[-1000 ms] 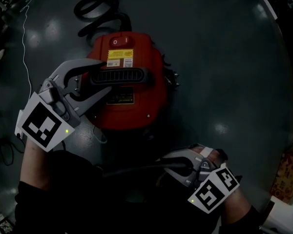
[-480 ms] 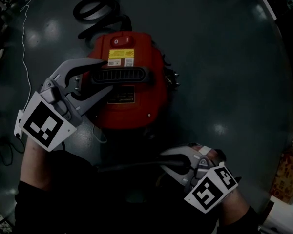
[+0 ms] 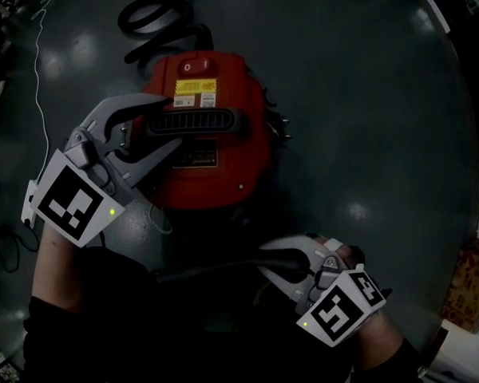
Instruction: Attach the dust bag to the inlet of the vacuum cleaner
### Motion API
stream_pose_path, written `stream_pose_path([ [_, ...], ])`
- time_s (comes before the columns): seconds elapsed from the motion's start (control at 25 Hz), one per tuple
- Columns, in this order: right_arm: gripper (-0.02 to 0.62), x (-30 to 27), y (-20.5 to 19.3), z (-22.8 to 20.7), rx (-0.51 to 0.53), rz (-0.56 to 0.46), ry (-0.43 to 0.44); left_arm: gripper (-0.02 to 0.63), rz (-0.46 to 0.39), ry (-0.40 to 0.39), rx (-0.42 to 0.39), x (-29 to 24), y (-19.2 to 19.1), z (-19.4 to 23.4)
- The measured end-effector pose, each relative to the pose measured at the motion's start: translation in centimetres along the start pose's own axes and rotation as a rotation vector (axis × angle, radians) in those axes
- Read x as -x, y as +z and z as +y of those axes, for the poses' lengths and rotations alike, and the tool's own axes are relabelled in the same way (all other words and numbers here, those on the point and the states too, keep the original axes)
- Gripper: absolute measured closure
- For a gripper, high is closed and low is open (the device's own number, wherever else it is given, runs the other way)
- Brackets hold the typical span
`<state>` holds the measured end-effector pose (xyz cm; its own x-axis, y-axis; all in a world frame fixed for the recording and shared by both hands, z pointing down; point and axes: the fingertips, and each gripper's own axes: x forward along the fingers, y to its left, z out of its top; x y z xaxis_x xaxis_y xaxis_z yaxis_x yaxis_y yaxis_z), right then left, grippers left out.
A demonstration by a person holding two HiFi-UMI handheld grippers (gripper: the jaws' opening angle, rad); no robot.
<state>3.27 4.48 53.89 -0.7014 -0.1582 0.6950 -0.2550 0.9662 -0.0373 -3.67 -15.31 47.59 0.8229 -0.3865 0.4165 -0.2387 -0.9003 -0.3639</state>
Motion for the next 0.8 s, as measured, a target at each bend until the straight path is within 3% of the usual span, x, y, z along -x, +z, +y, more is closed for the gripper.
stream_pose_path([
  [0.44, 0.557, 0.4, -1.4, -0.1, -0.178, -0.039, -0.002, 0.436, 0.001, 0.010, 0.001, 0.0, 0.1, 0.1],
  [0.8, 0.554, 0.1, 0.2, -0.5, -0.133, -0.045, -0.031, 0.436, -0.004, 0.010, 0.005, 0.0, 0.2, 0.1],
])
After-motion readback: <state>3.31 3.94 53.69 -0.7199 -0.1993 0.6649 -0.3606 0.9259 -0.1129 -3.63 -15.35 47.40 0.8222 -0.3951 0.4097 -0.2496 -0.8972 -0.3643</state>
